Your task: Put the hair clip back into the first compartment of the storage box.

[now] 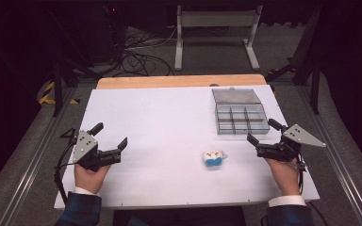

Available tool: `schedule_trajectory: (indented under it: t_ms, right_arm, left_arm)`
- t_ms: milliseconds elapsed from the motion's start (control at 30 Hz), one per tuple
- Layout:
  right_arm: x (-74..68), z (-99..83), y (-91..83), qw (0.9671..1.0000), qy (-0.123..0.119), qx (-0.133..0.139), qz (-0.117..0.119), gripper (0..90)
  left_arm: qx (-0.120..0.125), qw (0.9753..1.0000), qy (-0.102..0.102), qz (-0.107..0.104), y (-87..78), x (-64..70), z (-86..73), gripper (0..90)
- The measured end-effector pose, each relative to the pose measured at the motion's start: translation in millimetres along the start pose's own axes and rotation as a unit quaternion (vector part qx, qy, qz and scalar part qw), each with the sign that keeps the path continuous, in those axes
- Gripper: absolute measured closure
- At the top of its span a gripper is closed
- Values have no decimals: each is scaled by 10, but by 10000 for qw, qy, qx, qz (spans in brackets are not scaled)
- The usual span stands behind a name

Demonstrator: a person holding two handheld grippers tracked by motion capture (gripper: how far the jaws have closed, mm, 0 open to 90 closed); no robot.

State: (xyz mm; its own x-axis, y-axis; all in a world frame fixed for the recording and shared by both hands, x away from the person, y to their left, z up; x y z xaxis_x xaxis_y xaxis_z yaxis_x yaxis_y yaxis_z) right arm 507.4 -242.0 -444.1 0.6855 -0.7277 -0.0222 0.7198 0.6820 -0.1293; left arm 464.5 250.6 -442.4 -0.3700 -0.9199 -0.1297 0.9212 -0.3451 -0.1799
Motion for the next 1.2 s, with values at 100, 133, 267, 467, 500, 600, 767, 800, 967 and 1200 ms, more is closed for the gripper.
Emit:
schedule_trajectory:
  t_ms: [100,133,267,467,500,600,767,800,967,1200]
  right_arm:
    - [-31,-13,28,9999,18,-95,129,15]
    - [-42,-23,45,9998,-20,-155,159,15]
    - [-105,-63,119,9987,-69,-393,326,18]
    - [-182,-106,204,9966,-141,-642,487,5]
    - [-190,-112,217,9967,-123,-662,459,0]
    - [-213,-131,251,9957,-133,-764,514,0]
    - [-278,-176,320,9934,-156,-952,615,0]
    - [-294,-186,335,9928,-169,-1010,628,0]
    - [-349,-228,403,9901,-174,-1197,706,1]
    - [-454,-333,515,9828,-260,-1602,885,12]
  left_arm:
    - [-15,10000,12,-1,3,7,-2,35]
    - [-21,10000,14,-18,10,17,-4,35]
    - [-40,10000,51,-25,19,19,-13,35]
    - [-87,9999,47,-27,25,15,-32,35]
    - [-87,9999,47,-27,25,15,-32,35]
    - [-93,9999,33,-23,24,7,-40,35]
    - [-54,10000,-18,-16,14,0,-32,35]
    - [-57,10000,-15,-21,14,0,-34,35]
    - [-114,9999,11,-28,24,-3,-51,35]
    - [-170,9998,48,-48,29,14,-63,35]
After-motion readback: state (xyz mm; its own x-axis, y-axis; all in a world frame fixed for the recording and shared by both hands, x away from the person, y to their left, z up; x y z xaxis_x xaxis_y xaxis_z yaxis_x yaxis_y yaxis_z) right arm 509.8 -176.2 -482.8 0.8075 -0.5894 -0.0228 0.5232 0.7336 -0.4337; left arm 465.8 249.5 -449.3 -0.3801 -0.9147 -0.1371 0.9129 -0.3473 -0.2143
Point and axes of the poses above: each handheld gripper's, and its own axes: y roughly forward along the jaws, z roughly out of its top, x roughly to its right, the point moved 6 cm from there along y, roughly forward along the jaws, and after that the axes turned 7 degrees about z, right-handed, at the moved point
